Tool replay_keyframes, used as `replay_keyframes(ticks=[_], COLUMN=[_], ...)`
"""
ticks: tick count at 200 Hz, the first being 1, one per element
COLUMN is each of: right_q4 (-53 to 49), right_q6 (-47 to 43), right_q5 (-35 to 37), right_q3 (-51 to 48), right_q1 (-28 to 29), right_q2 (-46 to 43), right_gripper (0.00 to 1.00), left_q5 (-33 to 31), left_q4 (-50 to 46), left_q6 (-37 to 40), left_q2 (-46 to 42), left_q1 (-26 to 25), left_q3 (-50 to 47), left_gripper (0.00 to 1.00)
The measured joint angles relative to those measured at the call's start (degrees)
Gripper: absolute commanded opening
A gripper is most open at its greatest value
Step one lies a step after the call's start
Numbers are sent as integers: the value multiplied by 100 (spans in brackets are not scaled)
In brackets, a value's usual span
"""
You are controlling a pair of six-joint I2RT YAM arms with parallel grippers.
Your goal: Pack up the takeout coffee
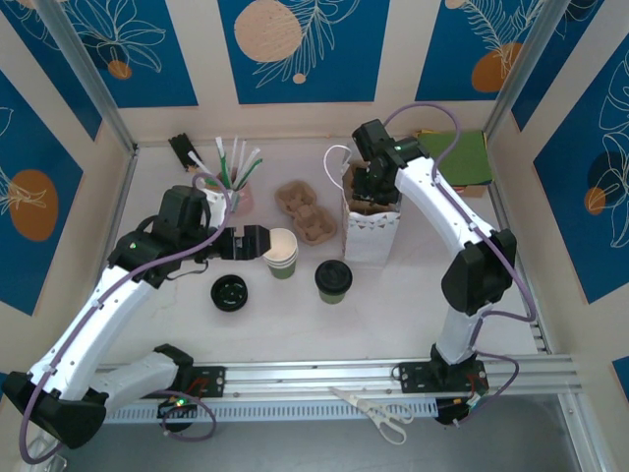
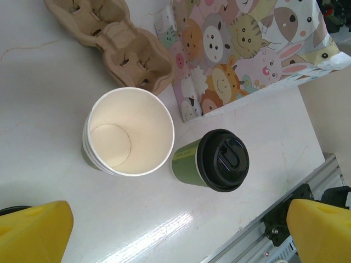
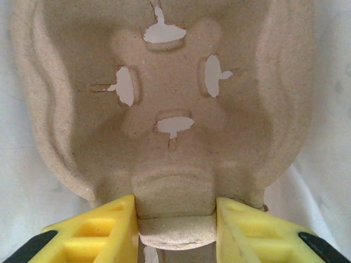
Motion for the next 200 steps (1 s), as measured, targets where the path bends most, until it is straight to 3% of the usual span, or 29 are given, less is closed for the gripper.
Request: replay_keyframes(ticks=[200], right_q4=[-258], right_q6=[-177], right_q5=[4], right_q3=[66], right_q1=[11], right_q2=[365], right_gripper=[36], left_q5=[-22], left_q4=[20], left_q6=[-4], left_q2=[-50], left_q1=[0], left_q3=[-44], left_gripper=[100])
